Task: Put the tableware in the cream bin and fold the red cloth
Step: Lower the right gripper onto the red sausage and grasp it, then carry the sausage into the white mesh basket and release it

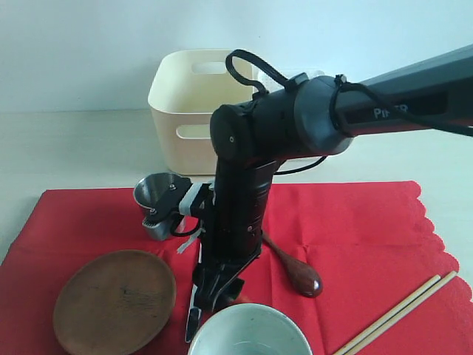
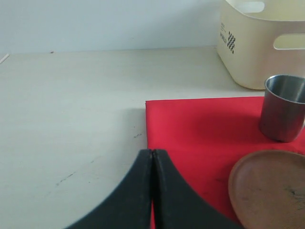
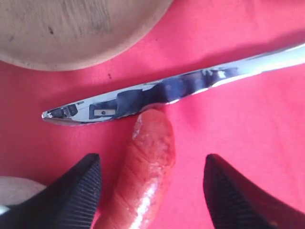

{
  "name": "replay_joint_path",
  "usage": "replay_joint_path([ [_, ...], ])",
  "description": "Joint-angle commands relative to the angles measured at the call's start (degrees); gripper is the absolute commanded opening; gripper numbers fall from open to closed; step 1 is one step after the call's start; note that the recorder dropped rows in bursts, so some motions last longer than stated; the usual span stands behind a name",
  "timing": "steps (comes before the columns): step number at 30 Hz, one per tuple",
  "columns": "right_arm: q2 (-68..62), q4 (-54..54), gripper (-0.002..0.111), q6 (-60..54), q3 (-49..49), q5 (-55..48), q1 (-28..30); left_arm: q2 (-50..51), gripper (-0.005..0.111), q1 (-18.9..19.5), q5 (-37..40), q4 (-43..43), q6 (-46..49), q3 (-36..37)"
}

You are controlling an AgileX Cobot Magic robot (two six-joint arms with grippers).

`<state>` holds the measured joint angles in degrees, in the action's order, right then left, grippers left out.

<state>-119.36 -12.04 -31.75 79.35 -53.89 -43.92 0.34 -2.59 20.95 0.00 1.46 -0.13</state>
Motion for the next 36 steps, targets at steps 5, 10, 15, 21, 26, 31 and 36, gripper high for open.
replay_joint_path([
  [5,-1.24,-0.49,0.059,-0.14,0.62,-0.59,-0.09,-0.34,0.000,0.01,-0.47,-0.58,0.03,0.13],
  [10,-2.01,2.22,0.039,-1.58,0.62,-0.14,-0.09,-0.34,0.000,0.01,-0.47,-0.58,0.03,0.13],
  [15,-2.01,4.51,0.006,-1.58,2.30,3.78,-0.09,-0.34,0.000,0.01,-0.47,-0.58,0.03,0.13],
  [21,-1.91,4.62,0.000,-1.41,7.36,4.00,-0.09,-0.34,0.000,0.01,-0.47,-0.58,0.03,0.13],
  [26,0.77,6.86,0.000,0.24,9.07,2.63,-0.09,-0.34,0.000,0.01,-0.47,-0.58,0.03,0.13],
  [31,7.31,6.77,0.000,4.02,9.07,5.21,0.99,-0.34,0.000,0.01,-0.47,-0.58,0.03,0.13],
  [36,11.22,5.70,0.000,6.56,9.07,14.19,7.63,-0.34,0.000,0.01,-0.47,-0.58,0.03,0.13],
])
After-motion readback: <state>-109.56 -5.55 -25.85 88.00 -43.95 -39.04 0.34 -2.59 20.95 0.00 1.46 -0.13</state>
